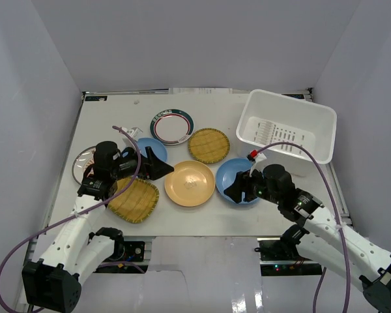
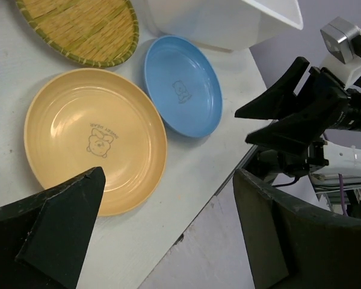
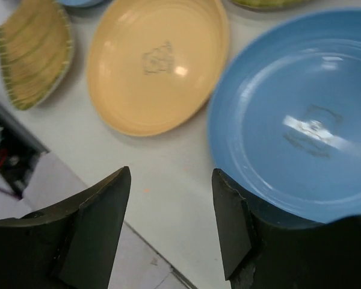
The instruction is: Place the plates into the plastic bin on the countertop
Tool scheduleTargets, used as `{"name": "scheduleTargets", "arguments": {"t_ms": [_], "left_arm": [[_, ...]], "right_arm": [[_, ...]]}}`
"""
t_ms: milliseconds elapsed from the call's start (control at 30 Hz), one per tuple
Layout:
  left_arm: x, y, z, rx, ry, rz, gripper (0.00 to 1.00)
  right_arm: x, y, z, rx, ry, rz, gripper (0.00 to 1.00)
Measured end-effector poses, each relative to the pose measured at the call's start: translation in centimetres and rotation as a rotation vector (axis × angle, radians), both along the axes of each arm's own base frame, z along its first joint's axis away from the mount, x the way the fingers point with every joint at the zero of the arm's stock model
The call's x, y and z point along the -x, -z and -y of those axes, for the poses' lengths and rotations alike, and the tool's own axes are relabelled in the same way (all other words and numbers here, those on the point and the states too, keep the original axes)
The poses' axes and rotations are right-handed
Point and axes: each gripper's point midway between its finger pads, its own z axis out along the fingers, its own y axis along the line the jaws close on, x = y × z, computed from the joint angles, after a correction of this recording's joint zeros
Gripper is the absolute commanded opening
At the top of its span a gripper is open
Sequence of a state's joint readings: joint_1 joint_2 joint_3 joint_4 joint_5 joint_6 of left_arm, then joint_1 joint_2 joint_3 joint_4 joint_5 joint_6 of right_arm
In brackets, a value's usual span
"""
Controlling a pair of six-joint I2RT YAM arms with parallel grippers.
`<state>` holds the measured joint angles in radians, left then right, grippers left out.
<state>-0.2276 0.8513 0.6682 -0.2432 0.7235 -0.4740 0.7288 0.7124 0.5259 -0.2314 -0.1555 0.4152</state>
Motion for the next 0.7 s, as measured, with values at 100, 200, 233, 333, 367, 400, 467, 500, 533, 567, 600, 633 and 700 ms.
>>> {"name": "scheduleTargets", "arguments": {"t_ms": [100, 200, 233, 333, 367, 400, 467, 500, 533, 567, 600, 633, 700], "left_arm": [[-0.7, 1.0, -0.6, -0.047, -0.047, -0.03, 0.98], [-2.0, 1.4, -1.2, -0.087, -0.104, -0.041, 0.98], [-2.5, 1.8, -1.5, -0.101, -0.125, -0.049, 0.98], [-3.4, 2.8, -2.2, -0.138, -0.177, -0.071, 0.98], [-3.7, 3.3, -2.4, -0.15, -0.191, -0.082, 0.98], [-3.9, 3.6, -2.6, -0.162, -0.204, -0.09, 0.96], [-4.1, 4.3, -2.9, -0.183, -0.221, -0.107, 0.93], [-4.2, 4.7, -3.0, -0.193, -0.224, -0.116, 0.93], [-4.2, 5.1, -3.1, -0.203, -0.225, -0.125, 0.92], [-4.2, 5.4, -3.1, -0.213, -0.223, -0.136, 0.91], [-4.3, 5.6, -3.2, -0.222, -0.221, -0.144, 0.91], [-4.4, 5.8, -3.2, -0.232, -0.221, -0.151, 0.9], [-4.8, 5.9, -3.3, -0.247, -0.223, -0.155, 0.88]], "right_arm": [[-1.2, 3.3, 2.8, 0.065, 0.199, -0.031, 0.61], [-1.6, 6.0, 5.6, 0.11, 0.372, -0.069, 0.75], [-1.7, 6.5, 6.4, 0.12, 0.417, -0.077, 0.8], [-2.4, 6.8, 8.4, 0.145, 0.55, -0.072, 0.86], [-2.6, 6.9, 8.9, 0.152, 0.583, -0.072, 0.85], [-2.7, 7.0, 9.4, 0.157, 0.617, -0.069, 0.85], [-3.0, 7.1, 10.5, 0.17, 0.678, -0.071, 0.81], [-3.3, 7.2, 11.0, 0.175, 0.708, -0.073, 0.8], [-3.5, 7.4, 11.4, 0.179, 0.736, -0.076, 0.8], [-3.7, 7.6, 12.0, 0.191, 0.765, -0.082, 0.77], [-3.9, 8.0, 12.5, 0.208, 0.79, -0.092, 0.76], [-4.1, 8.4, 12.9, 0.224, 0.811, -0.104, 0.75], [-4.6, 9.0, 13.5, 0.242, 0.843, -0.127, 0.73]]}}
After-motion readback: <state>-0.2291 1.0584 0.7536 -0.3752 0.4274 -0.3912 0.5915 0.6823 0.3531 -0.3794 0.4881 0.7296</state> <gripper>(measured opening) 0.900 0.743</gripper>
